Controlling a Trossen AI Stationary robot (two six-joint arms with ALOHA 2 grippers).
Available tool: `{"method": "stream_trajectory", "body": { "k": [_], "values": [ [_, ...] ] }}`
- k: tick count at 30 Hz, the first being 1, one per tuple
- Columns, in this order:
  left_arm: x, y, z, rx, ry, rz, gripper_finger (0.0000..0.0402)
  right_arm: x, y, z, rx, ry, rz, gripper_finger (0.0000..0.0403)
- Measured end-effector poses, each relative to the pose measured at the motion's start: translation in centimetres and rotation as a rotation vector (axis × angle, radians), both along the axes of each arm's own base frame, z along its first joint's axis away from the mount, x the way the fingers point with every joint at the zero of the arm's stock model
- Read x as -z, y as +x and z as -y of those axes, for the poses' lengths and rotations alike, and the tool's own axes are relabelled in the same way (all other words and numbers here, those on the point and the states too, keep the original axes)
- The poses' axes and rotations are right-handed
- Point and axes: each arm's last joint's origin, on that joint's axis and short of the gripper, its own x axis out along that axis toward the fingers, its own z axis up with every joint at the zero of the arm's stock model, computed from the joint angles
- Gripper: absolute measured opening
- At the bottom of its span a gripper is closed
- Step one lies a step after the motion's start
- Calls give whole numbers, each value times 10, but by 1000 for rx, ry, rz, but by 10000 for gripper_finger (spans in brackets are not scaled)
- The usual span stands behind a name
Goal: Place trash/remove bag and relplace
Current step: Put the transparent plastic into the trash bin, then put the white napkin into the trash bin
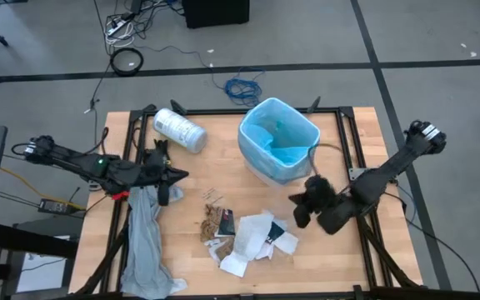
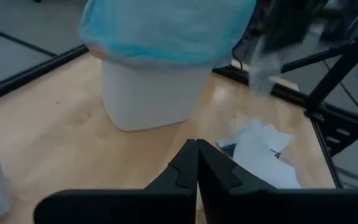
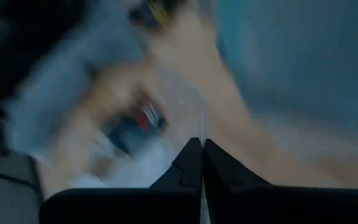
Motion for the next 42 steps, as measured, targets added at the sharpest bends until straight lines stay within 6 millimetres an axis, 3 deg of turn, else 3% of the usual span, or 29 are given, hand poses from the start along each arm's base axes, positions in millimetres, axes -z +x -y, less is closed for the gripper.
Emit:
{"method": "stream_trajectory", "body": {
  "k": [7,10,12,15,24,30,36,39,42],
  "values": [
    [48,0,0,-22,-140,116,14,-111,-6,19,-26,-275,192,0],
    [64,1,1,-21,-183,187,14,-142,-7,31,0,-389,201,0],
    [71,0,0,-18,-202,236,14,-152,-6,42,45,-456,183,0],
    [77,-2,0,-15,-223,292,14,-155,-2,59,111,-505,139,0],
    [80,-2,0,-14,-217,289,14,-134,-1,94,176,-468,-74,10],
    [83,-2,0,-16,-206,260,15,-126,2,108,103,-409,-166,81],
    [84,-2,0,-16,-204,255,15,-132,7,114,158,-512,-154,171],
    [87,-3,-1,-18,-196,225,15,-141,12,114,151,-528,-73,204],
    [88,-3,-1,-21,-200,213,15,-151,24,100,-43,-466,82,215]
  ]
}}
